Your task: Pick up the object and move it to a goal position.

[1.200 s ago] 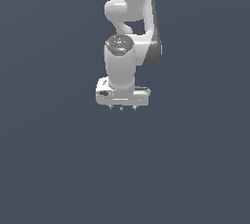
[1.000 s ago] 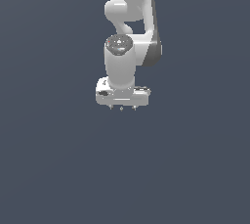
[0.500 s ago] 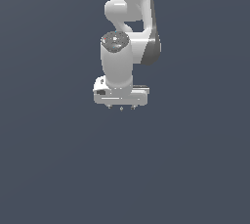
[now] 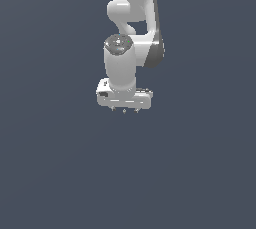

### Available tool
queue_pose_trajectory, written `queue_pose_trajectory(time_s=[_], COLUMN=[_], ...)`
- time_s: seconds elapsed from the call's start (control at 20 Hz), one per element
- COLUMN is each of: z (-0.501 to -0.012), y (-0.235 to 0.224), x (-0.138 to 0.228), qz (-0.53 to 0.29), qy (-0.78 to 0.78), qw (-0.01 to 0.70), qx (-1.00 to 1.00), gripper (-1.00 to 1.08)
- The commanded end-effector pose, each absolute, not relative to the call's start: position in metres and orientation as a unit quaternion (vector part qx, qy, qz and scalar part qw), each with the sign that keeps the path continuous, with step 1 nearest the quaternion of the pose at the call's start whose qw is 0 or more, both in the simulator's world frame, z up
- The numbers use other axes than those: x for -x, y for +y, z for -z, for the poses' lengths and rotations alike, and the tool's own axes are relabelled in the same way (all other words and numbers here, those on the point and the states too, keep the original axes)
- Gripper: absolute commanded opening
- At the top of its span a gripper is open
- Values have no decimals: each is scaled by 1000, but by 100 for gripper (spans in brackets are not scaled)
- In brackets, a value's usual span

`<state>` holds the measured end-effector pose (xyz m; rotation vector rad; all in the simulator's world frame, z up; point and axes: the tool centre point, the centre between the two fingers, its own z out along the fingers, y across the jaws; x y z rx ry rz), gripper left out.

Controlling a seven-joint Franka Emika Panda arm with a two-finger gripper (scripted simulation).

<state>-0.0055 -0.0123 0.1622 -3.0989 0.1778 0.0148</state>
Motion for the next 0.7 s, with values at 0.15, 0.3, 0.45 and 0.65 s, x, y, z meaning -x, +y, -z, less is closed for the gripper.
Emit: queue_pose_trajectory(time_s=[0.15, 0.3, 0.45, 0.65], z=[-152, -144, -134, -121], y=[-11, -11, -11, -11], x=[12, 17, 24, 34], qz=[-6, -6, -7, -7], qy=[99, 130, 168, 224], qw=[19, 18, 18, 17], qx=[995, 991, 986, 974], gripper=[100, 100, 100, 100])
